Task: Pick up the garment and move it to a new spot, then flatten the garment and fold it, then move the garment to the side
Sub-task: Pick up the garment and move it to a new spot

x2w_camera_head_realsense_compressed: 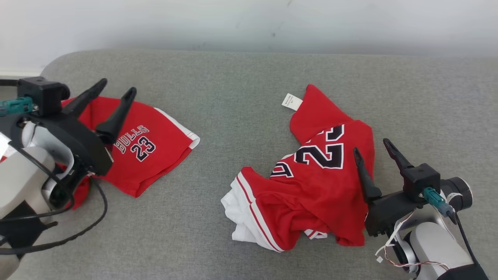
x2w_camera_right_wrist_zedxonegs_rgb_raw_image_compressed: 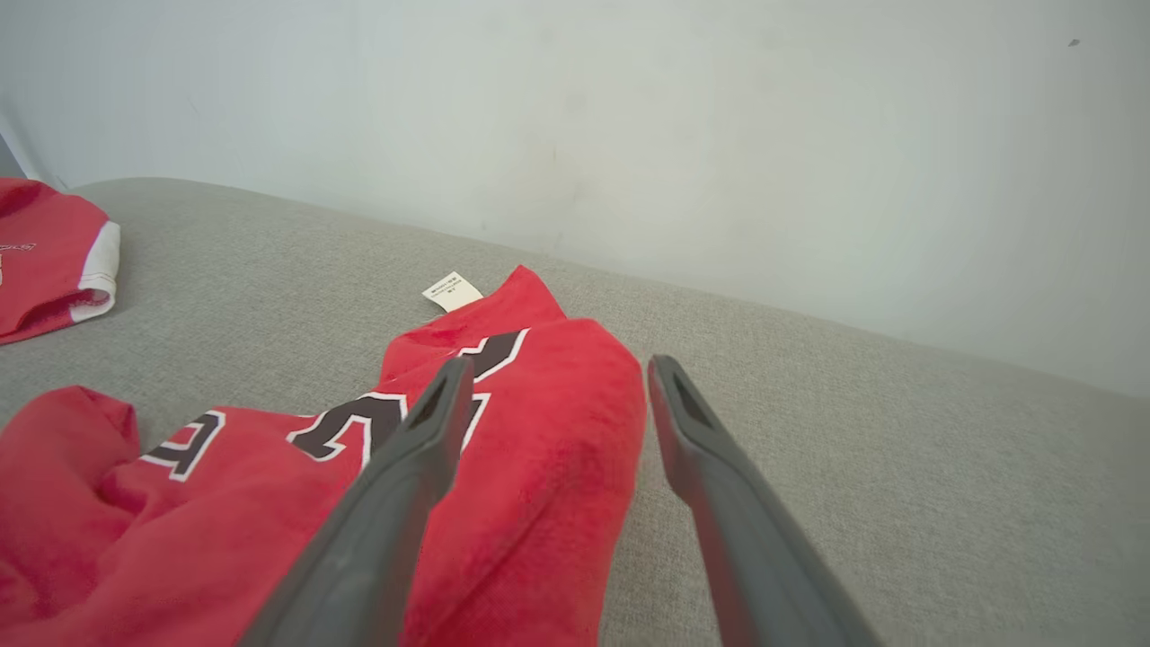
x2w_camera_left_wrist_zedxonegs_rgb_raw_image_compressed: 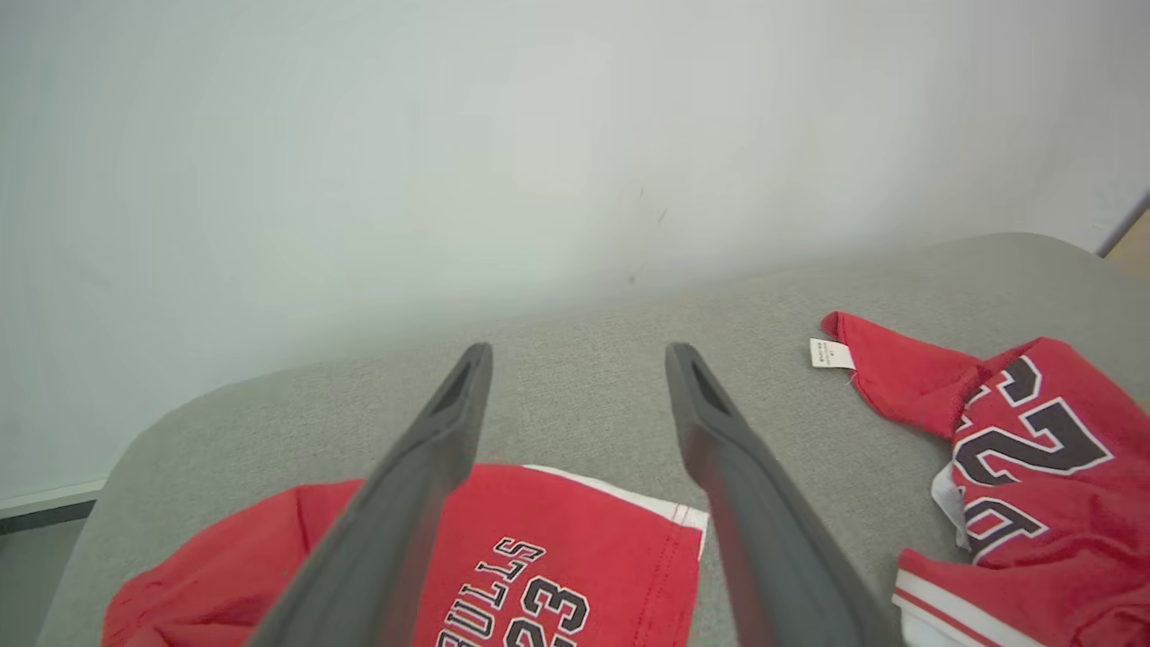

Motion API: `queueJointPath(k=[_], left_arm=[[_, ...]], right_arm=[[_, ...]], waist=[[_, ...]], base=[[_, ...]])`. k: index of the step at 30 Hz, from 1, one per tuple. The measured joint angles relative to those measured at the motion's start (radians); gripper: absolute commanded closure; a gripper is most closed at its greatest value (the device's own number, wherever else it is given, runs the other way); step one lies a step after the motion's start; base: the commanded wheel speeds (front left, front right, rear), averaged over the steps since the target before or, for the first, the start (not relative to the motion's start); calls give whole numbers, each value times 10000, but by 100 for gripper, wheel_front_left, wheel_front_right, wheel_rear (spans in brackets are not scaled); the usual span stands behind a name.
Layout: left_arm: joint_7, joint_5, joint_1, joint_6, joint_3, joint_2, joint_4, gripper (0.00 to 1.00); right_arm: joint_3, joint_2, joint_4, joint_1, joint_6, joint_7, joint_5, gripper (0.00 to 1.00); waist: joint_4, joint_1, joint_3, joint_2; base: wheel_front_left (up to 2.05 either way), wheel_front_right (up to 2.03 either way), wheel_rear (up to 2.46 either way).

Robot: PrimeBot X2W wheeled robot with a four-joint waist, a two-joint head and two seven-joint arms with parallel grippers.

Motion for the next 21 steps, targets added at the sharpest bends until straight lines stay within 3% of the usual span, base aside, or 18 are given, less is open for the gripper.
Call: queueJointPath(k=[11,21], left_arm=[[-50,-188,664,0,-267,40,-853,0],[25,-378,1817,12,-602,-853,-1361,0]], right_arm=[[-144,138,309,178,2,-215,309,0],[-240,171,268,566,0,-330,389,0]], waist=[[-482,0,-478,0],[-668,0,-756,0]], base=[[0,0,0],[0,0,0]])
